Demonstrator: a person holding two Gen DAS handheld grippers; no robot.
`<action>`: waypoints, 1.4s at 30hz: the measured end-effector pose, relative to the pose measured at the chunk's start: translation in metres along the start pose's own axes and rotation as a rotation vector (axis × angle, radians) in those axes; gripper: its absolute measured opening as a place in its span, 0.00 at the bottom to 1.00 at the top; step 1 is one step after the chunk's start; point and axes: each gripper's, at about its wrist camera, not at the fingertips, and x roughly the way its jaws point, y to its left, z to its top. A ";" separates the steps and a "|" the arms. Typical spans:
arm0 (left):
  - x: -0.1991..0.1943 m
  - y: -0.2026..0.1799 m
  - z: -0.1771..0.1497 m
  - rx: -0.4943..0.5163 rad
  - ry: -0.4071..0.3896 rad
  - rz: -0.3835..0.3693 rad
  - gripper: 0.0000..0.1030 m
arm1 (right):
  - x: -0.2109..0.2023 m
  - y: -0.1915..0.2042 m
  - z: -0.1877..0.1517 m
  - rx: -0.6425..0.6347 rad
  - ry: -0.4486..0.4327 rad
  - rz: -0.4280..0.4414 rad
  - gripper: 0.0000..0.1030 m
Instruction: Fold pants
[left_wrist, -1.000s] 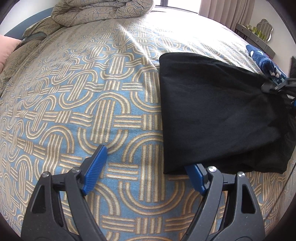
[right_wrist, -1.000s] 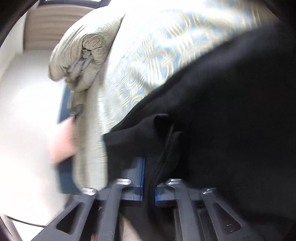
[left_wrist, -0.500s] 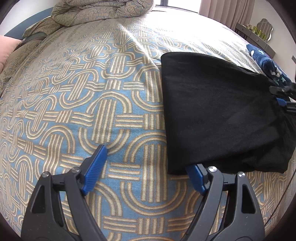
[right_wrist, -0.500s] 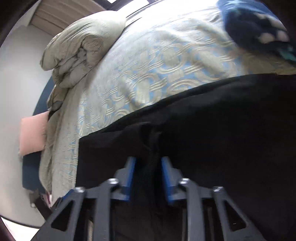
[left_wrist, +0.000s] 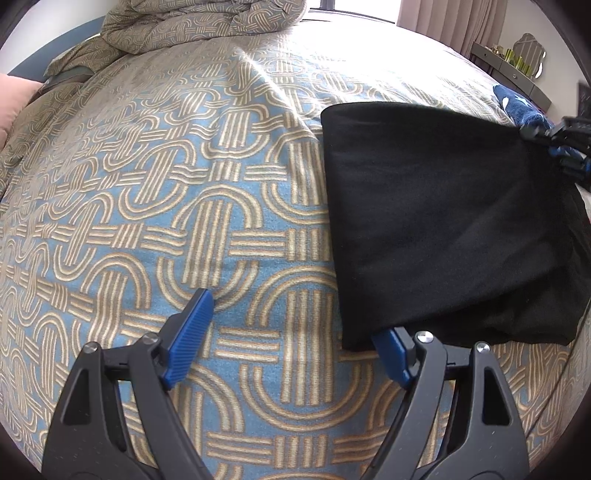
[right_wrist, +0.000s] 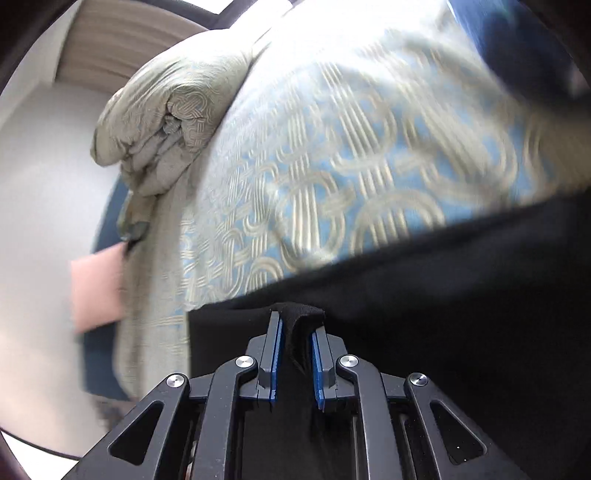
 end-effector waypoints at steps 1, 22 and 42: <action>0.001 0.000 0.000 0.001 -0.002 0.001 0.81 | -0.007 0.012 -0.004 -0.071 -0.038 -0.034 0.12; -0.008 0.001 -0.007 0.010 -0.026 0.044 0.82 | -0.027 -0.005 -0.099 -0.092 0.242 -0.111 0.09; -0.034 -0.011 -0.018 0.094 -0.039 0.088 0.81 | -0.088 -0.051 -0.104 0.092 0.187 -0.301 0.25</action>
